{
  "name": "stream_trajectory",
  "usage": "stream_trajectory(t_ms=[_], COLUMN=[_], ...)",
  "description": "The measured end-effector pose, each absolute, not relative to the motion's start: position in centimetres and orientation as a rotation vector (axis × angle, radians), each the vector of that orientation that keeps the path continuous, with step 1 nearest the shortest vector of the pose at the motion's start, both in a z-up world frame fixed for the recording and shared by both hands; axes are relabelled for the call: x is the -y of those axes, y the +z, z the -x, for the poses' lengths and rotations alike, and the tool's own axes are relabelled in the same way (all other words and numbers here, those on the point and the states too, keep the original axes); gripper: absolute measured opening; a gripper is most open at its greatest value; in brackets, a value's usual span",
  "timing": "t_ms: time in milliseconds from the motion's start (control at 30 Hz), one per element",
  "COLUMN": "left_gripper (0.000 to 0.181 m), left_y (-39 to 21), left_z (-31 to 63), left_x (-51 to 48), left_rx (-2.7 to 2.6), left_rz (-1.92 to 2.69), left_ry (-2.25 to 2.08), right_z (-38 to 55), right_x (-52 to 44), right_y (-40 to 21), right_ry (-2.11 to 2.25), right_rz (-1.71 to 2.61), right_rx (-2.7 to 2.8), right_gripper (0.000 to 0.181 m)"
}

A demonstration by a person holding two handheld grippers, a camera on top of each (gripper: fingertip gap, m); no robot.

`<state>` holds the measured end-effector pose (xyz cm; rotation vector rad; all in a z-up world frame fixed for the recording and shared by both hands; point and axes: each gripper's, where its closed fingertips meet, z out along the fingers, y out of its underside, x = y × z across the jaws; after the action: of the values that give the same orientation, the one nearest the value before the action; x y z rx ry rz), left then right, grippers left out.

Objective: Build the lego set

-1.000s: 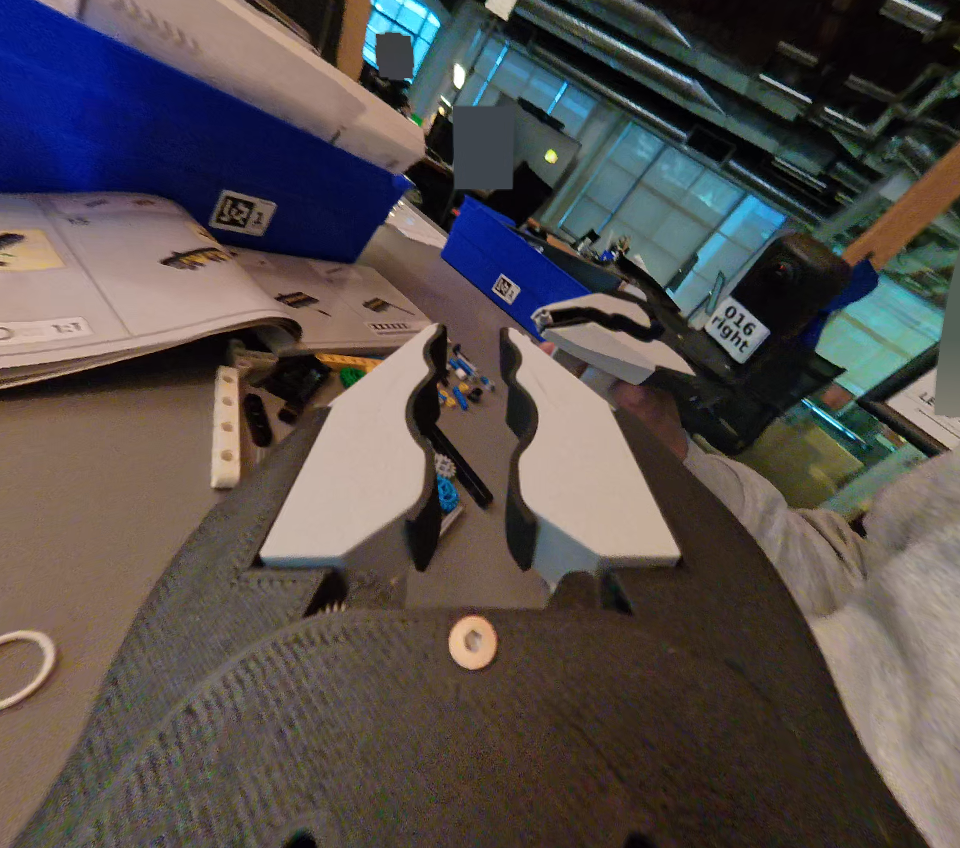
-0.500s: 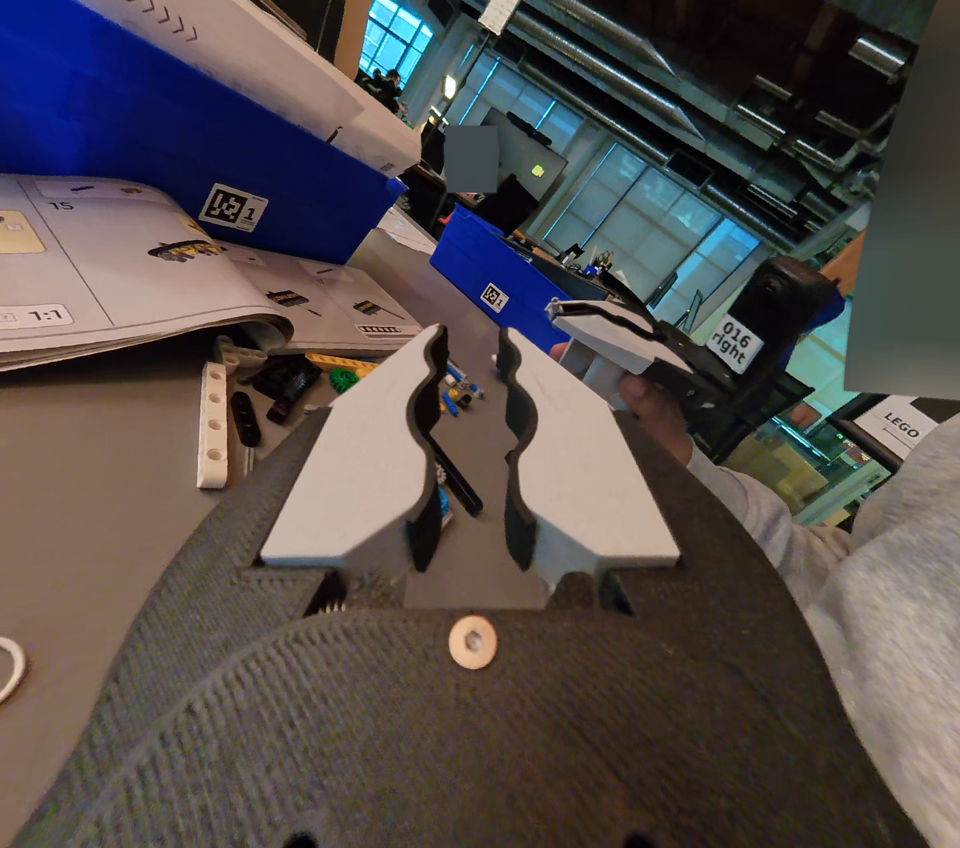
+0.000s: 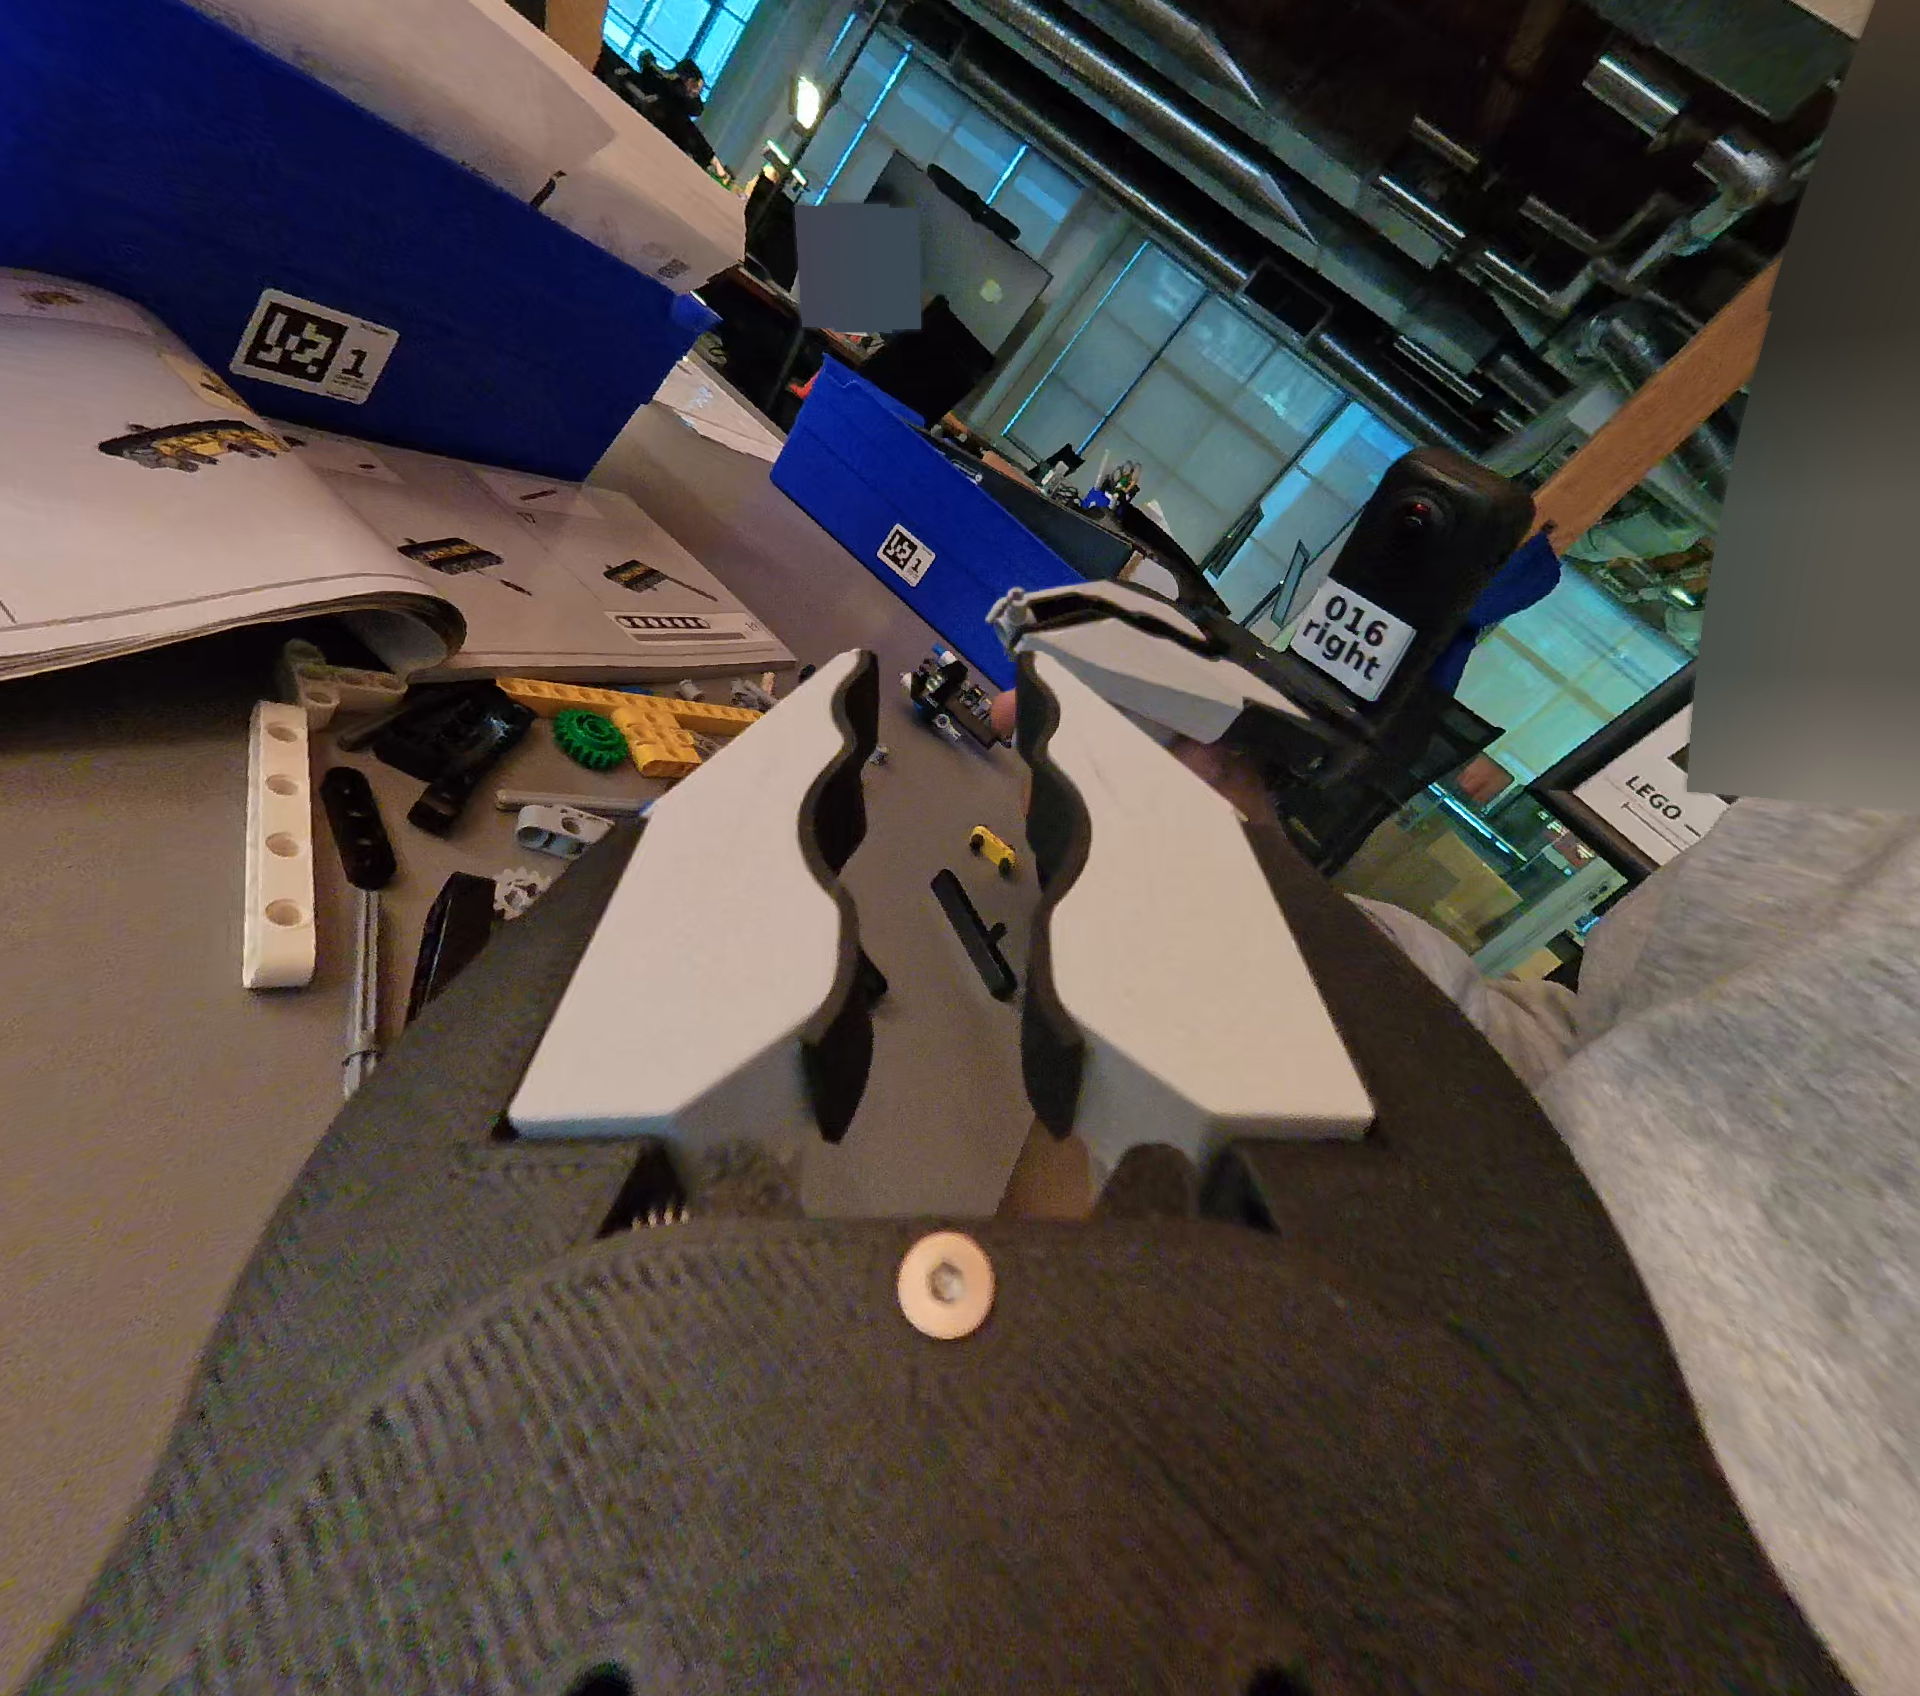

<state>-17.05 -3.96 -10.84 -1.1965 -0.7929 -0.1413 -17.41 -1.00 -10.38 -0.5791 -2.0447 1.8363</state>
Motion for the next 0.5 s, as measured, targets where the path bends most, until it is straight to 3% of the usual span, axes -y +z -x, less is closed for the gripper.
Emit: stream_trajectory(t_ms=[500], left_gripper=[0.023], left_y=[-10.9], left_z=[16.6], left_x=[3.2], left_rx=[0.787], left_rz=[1.21], left_ry=[-0.183], right_z=[15.8], right_x=[1.5], right_y=[-10.5], right_ry=[1.819], right_rz=[0.525], right_rx=[2.073], right_gripper=[0.005])
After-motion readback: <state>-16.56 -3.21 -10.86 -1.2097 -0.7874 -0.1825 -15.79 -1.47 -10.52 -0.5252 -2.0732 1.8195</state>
